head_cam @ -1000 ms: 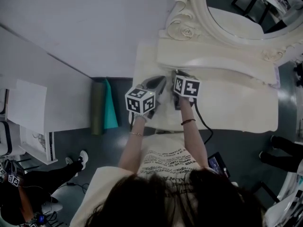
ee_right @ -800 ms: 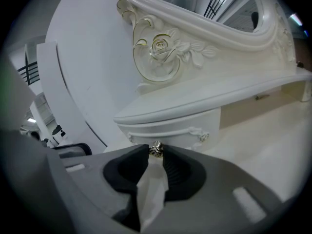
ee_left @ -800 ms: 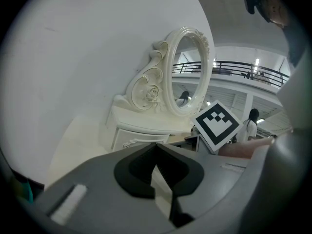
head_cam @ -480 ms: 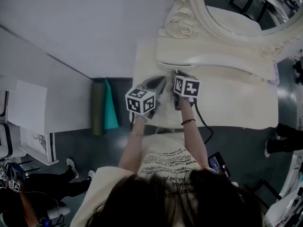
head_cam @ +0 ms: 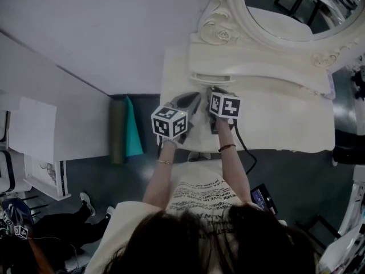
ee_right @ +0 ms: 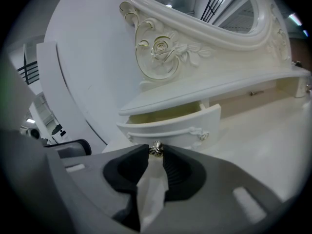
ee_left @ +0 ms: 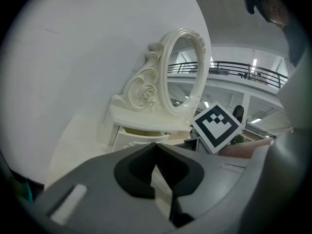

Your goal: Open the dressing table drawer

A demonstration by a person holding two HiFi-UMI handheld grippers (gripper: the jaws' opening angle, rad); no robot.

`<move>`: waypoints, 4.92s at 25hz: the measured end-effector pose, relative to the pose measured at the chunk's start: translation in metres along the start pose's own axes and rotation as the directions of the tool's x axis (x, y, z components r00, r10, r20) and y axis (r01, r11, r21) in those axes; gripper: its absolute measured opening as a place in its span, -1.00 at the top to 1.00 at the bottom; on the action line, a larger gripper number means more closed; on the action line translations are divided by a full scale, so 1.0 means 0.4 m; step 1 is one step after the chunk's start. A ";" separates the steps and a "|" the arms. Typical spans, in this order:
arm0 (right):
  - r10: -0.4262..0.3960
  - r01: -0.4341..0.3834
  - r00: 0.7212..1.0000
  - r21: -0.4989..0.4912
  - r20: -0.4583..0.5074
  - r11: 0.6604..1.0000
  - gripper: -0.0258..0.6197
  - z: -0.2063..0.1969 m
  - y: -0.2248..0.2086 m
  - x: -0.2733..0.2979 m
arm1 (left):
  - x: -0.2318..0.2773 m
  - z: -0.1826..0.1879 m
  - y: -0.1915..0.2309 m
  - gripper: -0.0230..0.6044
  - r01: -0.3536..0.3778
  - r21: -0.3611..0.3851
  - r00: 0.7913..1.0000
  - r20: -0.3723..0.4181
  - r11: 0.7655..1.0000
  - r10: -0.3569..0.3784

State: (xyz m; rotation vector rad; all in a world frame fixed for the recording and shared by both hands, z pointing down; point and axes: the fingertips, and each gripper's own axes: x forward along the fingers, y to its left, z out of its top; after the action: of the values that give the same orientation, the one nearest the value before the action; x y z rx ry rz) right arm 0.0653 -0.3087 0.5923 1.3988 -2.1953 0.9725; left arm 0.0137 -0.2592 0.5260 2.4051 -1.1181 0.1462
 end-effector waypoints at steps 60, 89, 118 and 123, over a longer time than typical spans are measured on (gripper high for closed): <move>-0.024 0.024 1.000 0.019 0.016 1.000 0.61 -0.081 0.027 -0.075 | -0.086 -0.054 -0.047 0.94 0.053 0.000 0.998 -0.017 0.999 -0.053; 0.319 -0.275 0.923 -0.209 0.214 0.938 0.74 -0.007 0.171 -0.278 | -0.112 -0.014 -0.149 0.94 0.147 0.076 0.989 0.013 0.986 -0.148; 0.431 -0.322 0.832 -0.329 0.349 0.888 0.91 0.093 0.231 -0.368 | -0.148 0.082 -0.165 0.94 0.120 0.161 0.986 0.097 0.980 -0.137; 0.437 -0.324 0.826 -0.333 0.356 0.885 0.91 0.100 0.233 -0.371 | -0.149 0.088 -0.164 0.94 0.114 0.163 0.986 0.104 0.980 -0.132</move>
State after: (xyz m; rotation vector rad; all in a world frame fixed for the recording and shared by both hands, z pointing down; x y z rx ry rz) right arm 0.0505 -0.2162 0.4388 1.1428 -2.8896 0.4850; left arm 0.0196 -0.1980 0.4529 2.6445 -1.0381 0.0575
